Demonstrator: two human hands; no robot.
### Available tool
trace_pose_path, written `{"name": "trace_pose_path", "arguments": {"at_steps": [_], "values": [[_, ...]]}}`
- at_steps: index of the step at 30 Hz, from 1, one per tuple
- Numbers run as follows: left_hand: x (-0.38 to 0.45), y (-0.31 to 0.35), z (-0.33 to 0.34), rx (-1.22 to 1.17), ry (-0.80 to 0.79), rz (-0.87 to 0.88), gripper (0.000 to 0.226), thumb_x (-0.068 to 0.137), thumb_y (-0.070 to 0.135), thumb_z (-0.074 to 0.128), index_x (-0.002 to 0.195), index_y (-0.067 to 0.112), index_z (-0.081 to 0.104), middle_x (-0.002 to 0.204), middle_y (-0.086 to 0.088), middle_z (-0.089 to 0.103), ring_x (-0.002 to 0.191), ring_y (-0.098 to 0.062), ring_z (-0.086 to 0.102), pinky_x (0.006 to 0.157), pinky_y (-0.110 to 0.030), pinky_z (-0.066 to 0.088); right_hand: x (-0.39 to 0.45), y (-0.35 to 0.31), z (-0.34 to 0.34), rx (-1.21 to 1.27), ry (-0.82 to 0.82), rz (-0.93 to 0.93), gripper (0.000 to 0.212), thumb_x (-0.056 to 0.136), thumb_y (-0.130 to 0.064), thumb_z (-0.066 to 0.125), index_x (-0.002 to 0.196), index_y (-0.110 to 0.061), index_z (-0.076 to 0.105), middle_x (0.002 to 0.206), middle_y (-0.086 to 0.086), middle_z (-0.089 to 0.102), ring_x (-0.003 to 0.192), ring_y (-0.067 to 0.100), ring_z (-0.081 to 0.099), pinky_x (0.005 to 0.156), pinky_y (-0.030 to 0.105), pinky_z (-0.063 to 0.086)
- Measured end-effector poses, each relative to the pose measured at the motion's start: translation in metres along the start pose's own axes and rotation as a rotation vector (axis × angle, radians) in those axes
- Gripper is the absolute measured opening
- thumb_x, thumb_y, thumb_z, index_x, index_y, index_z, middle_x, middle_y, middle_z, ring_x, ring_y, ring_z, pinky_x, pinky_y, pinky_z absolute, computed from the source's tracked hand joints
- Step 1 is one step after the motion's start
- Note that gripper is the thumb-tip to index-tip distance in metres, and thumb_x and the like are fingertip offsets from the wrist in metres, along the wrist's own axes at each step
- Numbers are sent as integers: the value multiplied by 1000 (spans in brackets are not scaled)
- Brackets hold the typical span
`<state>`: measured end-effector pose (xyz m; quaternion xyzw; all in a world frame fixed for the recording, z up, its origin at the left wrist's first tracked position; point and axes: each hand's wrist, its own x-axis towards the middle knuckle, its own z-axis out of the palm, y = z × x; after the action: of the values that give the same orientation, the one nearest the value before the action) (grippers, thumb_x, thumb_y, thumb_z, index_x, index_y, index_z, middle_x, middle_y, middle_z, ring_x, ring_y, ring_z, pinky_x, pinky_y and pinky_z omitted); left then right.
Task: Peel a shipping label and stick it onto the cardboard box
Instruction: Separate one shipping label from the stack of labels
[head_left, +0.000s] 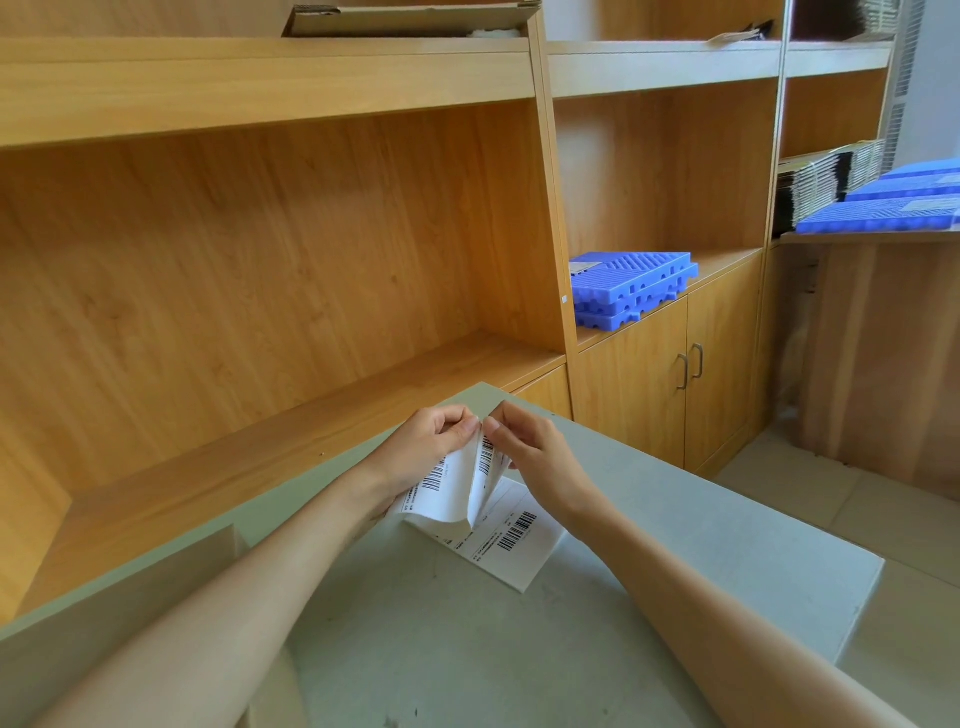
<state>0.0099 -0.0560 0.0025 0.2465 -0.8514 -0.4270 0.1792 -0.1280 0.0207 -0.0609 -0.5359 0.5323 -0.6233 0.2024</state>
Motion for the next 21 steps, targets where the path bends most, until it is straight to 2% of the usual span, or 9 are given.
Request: {"name": "trace_pose_path", "arguments": {"at_steps": [2, 6, 9, 12, 14, 17, 21], "values": [[-1, 0, 0, -58, -8, -23, 37, 103, 32, 51, 103, -3, 61, 85, -8, 64, 77, -20, 57, 68, -28, 43, 0, -1, 0, 4, 4, -4, 26, 92, -39, 50, 70, -24, 50, 69, 0, 48, 67, 14, 43, 67, 35, 34], [-1, 1, 1, -66, 5, -61, 37, 103, 31, 51, 105, -4, 62, 86, -11, 66, 71, -21, 59, 62, -26, 46, -1, -1, 1, -7, 18, -2, 26, 91, -39, 50, 70, -24, 51, 69, 0, 49, 67, 14, 43, 66, 36, 34], [0, 0, 1, -47, 7, -63, 37, 103, 30, 51, 106, -4, 63, 89, -13, 67, 76, -22, 61, 66, -27, 47, -2, -3, 2, -10, 28, 8, 26, 91, -39, 50, 70, -24, 51, 68, 0, 50, 67, 15, 44, 66, 36, 35], [1, 1, 1, -37, 40, -62, 34, 104, 28, 49, 94, -2, 62, 76, -7, 63, 67, -19, 56, 60, -24, 43, -4, -6, 0, -4, 61, 16, 28, 95, -30, 51, 69, -21, 49, 68, 1, 47, 66, 16, 42, 65, 36, 34], [1, 0, -5, -32, 91, -58, 30, 105, 27, 46, 83, 9, 56, 65, 1, 54, 57, -13, 48, 55, -23, 37, -4, -8, -1, 17, 93, 25, 27, 94, -31, 49, 71, -16, 48, 69, 5, 45, 66, 17, 40, 65, 36, 34], [-1, -2, -13, -52, 97, -57, 28, 103, 32, 47, 85, 12, 54, 62, 1, 54, 48, -10, 50, 48, -18, 39, -5, -8, -1, 10, 73, 33, 28, 97, -31, 47, 76, -12, 49, 72, 6, 47, 68, 19, 43, 64, 36, 37], [0, -4, -11, 79, 93, -28, 42, 97, 45, 50, 91, 5, 59, 53, 7, 59, 44, -5, 53, 55, -14, 42, -5, -6, -1, -3, 83, 38, 26, 103, -20, 45, 79, -10, 49, 74, 6, 49, 70, 19, 45, 65, 35, 39]]}}
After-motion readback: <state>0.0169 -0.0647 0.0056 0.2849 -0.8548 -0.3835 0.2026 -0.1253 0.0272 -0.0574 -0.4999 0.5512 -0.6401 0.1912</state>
